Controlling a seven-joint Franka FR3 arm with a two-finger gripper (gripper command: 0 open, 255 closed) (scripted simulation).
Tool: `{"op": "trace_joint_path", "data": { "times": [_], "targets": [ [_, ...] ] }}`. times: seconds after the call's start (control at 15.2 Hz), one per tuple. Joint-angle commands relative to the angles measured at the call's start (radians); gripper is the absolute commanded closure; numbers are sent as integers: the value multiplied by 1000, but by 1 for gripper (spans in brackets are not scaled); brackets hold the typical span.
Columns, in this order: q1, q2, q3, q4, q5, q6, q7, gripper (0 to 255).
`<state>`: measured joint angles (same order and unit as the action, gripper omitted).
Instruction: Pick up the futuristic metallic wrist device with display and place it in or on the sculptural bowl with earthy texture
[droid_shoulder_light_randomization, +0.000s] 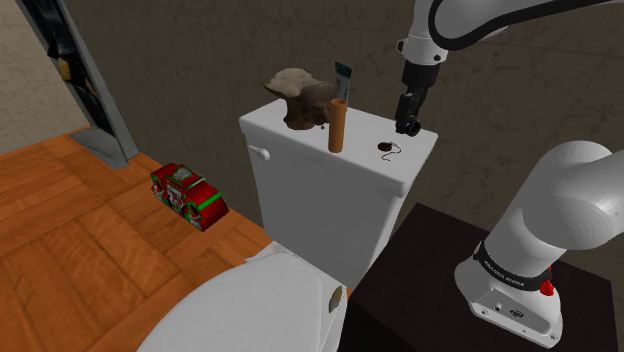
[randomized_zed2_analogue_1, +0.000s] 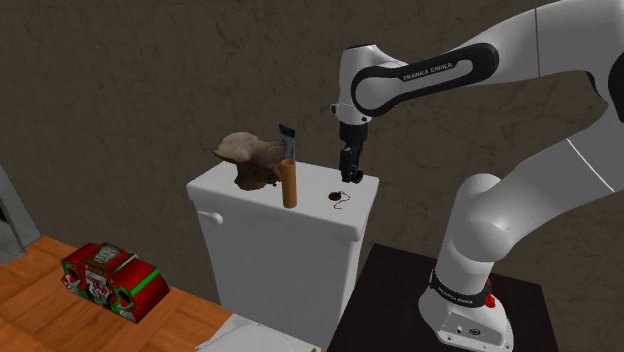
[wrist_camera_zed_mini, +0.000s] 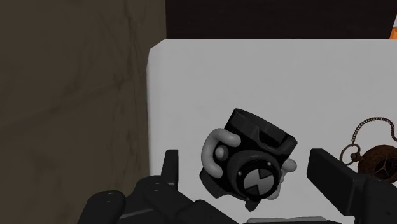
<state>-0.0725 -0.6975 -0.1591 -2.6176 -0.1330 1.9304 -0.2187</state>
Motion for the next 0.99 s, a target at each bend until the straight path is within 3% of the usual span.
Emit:
{"op": "trace_joint_path", "data": {
  "times": [0.0,0.07,0.13,0.73,0.92],
  "targets": [
    [0,0,0,0,0,0,0,0],
    [0,0,0,0,0,0,0,0],
    [0,0,0,0,0,0,0,255],
    [0,0,0,0,0,0,0,255],
    [1,-7,4,36,4,-43,-1,255]
  ]
}}
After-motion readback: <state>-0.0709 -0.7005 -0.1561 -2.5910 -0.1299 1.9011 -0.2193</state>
